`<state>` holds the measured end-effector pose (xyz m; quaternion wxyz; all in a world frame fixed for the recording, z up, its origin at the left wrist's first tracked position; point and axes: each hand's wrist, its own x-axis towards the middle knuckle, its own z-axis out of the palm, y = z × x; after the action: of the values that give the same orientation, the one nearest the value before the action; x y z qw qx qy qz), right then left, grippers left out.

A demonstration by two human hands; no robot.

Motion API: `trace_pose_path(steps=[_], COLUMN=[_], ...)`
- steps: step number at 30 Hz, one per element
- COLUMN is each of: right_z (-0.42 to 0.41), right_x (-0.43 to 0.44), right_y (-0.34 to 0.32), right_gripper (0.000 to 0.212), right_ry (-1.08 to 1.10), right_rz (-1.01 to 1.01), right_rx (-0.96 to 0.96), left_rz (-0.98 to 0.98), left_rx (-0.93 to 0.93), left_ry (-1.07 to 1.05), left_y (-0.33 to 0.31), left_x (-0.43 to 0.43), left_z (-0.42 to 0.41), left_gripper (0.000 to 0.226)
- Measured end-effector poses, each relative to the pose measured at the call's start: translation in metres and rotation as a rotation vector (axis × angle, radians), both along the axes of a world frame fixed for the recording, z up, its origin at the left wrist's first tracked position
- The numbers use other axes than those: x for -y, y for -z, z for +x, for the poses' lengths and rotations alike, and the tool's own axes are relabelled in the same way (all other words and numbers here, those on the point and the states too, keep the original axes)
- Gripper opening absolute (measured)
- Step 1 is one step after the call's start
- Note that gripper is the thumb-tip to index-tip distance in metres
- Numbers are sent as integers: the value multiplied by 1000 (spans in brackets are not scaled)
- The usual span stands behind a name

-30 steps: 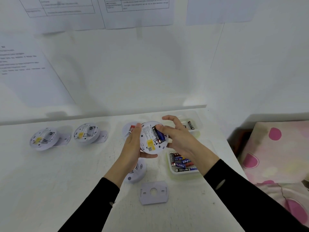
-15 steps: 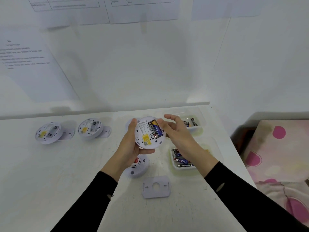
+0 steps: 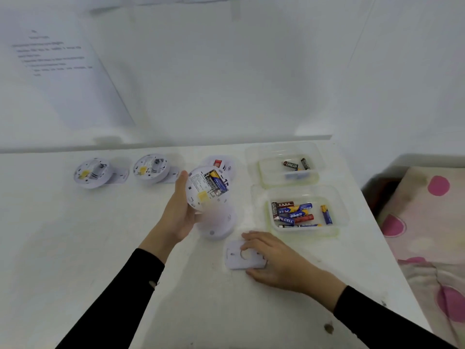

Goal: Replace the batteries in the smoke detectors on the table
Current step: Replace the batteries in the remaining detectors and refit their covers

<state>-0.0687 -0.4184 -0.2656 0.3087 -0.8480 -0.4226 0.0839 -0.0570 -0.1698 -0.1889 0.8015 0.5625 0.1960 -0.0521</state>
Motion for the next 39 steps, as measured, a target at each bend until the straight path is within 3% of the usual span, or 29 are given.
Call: trace_pose_path(steps=[5,11,14,23,39], right_z=[-4,-3,17,57,72], right_x=[-4,-10,-18,-23,-15], right_y=[-8,-59,-87,-119,-122], right_gripper=[41,40,44,60,61], right_ry=[15,143,172,-40,-4], right_rz=[54,414,476,150,185], right_rx=[-11,72,95,49,-74], left_rz=[-34,-93,-74,-125,-71], left_rx=[-14,15,-1,-81,8], left_ry=[-3,22,102,272,408], left_y=[1,-1,-3,-15,-19], left_x=[5,10,16,21,20], left_z=[-7,-10,-7,-1,4], left_gripper=[52,57,62,53,54])
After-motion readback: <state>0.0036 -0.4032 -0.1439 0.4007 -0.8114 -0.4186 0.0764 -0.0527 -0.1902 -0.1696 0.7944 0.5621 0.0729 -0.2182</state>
